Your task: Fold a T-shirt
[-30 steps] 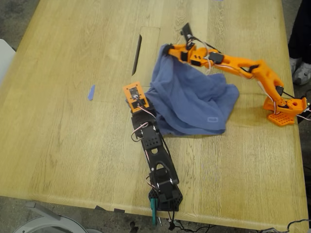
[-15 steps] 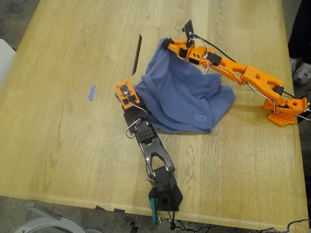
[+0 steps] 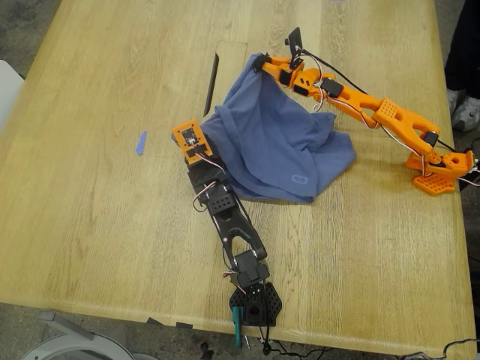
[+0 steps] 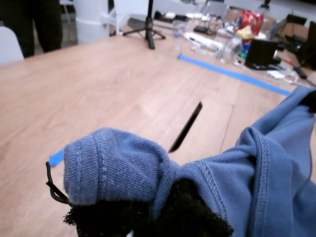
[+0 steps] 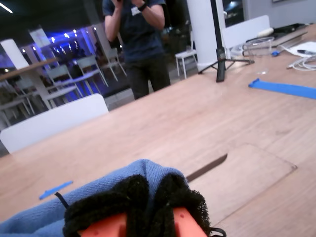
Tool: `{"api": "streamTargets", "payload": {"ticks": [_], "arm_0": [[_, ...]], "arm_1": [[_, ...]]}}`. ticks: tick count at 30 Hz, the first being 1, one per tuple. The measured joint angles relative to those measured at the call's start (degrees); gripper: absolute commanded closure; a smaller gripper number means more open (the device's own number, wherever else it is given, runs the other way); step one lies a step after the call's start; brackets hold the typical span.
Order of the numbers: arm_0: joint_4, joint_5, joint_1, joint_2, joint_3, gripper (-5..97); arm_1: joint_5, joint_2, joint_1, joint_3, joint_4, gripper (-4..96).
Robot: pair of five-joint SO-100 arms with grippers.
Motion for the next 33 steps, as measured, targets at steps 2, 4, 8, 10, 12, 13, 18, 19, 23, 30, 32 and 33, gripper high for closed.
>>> {"api": "streamTargets", "payload": {"ticks": [2,4,8,10,12,13,18,19,23,30,32,33], "arm_0": [[3.96,0.0,0.62,0.35,-0.88,92],[8.26,0.0,1.58,1.76,-2.02,92],[18.46,0.0,4.13,5.19,-5.62,92],[23.82,0.0,5.45,6.86,-8.09,92],[29.0,0.0,6.86,7.91,-11.25,92],[31.38,0.0,7.47,8.17,-12.92,92],[41.84,0.0,10.37,8.35,-19.34,92],[43.77,-0.09,10.99,8.35,-20.04,92],[50.98,-0.09,14.06,8.7,-22.5,92],[65.21,-0.79,20.57,10.99,-28.56,92],[70.22,-0.79,21.97,11.07,-31.55,92],[72.86,-0.79,22.76,11.07,-33.05,92]], "arm_1": [[-0.35,0.09,0.0,-1.67,4.22,87.9],[-0.7,0.97,0.09,-1.93,8.26,87.9],[-0.7,6.77,0.18,-1.85,19.34,88.0],[-0.7,11.34,0.35,-0.97,25.05,88.1],[-0.7,16.87,0.62,1.93,30.5,88.3],[-0.97,19.51,0.79,3.52,33.05,88.5],[-1.05,29.18,1.05,6.77,48.25,88.8],[-1.05,30.32,1.14,6.68,51.86,88.8],[-0.88,31.64,1.14,2.81,65.21,89.2],[-0.62,37.53,1.14,-0.26,80.51,90.3],[-0.62,40.34,1.14,0.44,83.23,90.4],[-0.62,42.8,1.14,2.72,83.58,90.4]]}}
